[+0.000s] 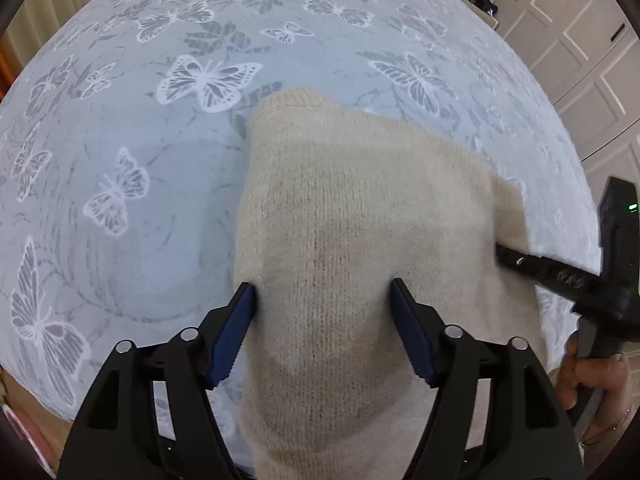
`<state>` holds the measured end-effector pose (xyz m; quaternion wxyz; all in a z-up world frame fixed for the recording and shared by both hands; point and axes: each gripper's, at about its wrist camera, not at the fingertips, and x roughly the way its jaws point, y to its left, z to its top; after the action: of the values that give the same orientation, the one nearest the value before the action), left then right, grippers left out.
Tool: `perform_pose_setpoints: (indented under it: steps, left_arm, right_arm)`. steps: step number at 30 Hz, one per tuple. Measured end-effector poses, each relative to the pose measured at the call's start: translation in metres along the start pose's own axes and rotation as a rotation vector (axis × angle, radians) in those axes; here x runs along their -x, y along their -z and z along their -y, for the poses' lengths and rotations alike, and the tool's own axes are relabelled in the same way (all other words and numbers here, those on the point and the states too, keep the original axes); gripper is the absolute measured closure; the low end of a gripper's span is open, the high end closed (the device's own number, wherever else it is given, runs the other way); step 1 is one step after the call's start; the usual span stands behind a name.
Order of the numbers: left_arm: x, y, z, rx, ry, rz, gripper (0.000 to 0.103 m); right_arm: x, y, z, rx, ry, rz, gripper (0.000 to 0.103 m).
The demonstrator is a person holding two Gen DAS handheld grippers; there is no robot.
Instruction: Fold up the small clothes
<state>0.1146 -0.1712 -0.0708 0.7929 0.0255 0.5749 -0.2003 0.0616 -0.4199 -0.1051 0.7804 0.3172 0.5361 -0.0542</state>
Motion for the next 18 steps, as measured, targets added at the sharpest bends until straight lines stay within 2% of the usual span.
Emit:
perform_pose_setpoints:
  steps: [2, 4, 6, 9, 11, 13, 15, 18]
  left_arm:
    - [0.0, 0.0, -0.001, 0.006, -0.003, -0.001, 0.035]
    - [-0.002, -0.002, -0.002, 0.014, -0.001, -0.004, 0.035]
    - [-0.002, -0.002, -0.003, 0.012, -0.002, -0.006, 0.034]
    - [-0.003, -0.002, -0.002, 0.009, -0.006, -0.006, 0.034]
    - [-0.003, -0.002, -0.003, 0.017, -0.006, -0.007, 0.033]
    - [-0.005, -0.001, -0.004, 0.027, -0.007, -0.015, 0.03]
    - [-0.006, 0.0, -0.005, 0.031, -0.009, -0.02, 0.029]
    - [-0.003, 0.0, -0.006, 0.036, 0.002, -0.02, 0.029]
  right_arm:
    - [0.027, -0.001, -0.009, -0.017, 0.016, 0.071, 0.081]
    - [0.058, 0.007, -0.025, 0.029, 0.044, 0.158, 0.081]
    - [0.075, 0.019, -0.04, 0.08, 0.03, 0.176, 0.081]
    - [0.071, 0.042, -0.05, 0.131, -0.001, 0.097, 0.081]
    - [0.044, 0.054, -0.046, 0.138, 0.03, 0.024, 0.081]
    - [0.012, 0.06, -0.032, 0.103, 0.056, -0.048, 0.086]
    - [0.013, 0.054, -0.024, 0.043, 0.02, -0.037, 0.086]
    - [0.041, 0.049, -0.032, 0.017, 0.004, -0.001, 0.084]
